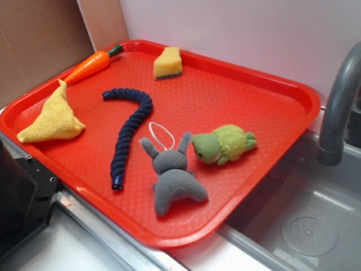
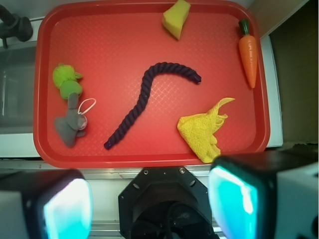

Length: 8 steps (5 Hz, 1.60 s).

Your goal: Grab the green animal.

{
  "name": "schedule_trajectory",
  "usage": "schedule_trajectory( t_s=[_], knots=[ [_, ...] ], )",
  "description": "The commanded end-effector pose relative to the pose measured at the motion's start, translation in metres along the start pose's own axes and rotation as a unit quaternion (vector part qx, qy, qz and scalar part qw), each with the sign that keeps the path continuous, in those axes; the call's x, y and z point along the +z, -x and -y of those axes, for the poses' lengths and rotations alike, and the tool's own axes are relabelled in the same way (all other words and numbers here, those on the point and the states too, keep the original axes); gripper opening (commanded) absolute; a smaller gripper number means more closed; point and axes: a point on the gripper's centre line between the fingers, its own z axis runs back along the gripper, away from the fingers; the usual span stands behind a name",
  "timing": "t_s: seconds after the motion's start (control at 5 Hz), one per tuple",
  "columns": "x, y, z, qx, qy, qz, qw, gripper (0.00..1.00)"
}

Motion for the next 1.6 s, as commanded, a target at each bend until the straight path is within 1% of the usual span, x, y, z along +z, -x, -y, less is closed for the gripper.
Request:
schedule_trajectory(
  t_s=[0.0,0.2,0.4,0.6,0.8,1.0,1.2,1.4],
  knots=[
    [0.000,0.000,0.000,0.000,0.000,0.000,1.000,1.00],
    [-0.032,-0.028,0.030,-0.055,0.013,0.009,0.998,1.00],
    [-0.067,-0.055,0.069,-0.109,-0.003,0.015,0.994,1.00],
    [-0.095,-0.072,0.091,-0.114,-0.006,0.018,0.993,1.00],
    [-0.124,-0.083,0.104,-0.104,0.003,0.015,0.994,1.00],
    [-0.154,-0.089,0.110,-0.124,0.011,-0.004,0.992,1.00],
    [-0.189,-0.102,0.111,-0.171,0.014,-0.033,0.985,1.00],
    [-0.189,-0.102,0.111,-0.171,0.014,-0.033,0.985,1.00]
  ],
)
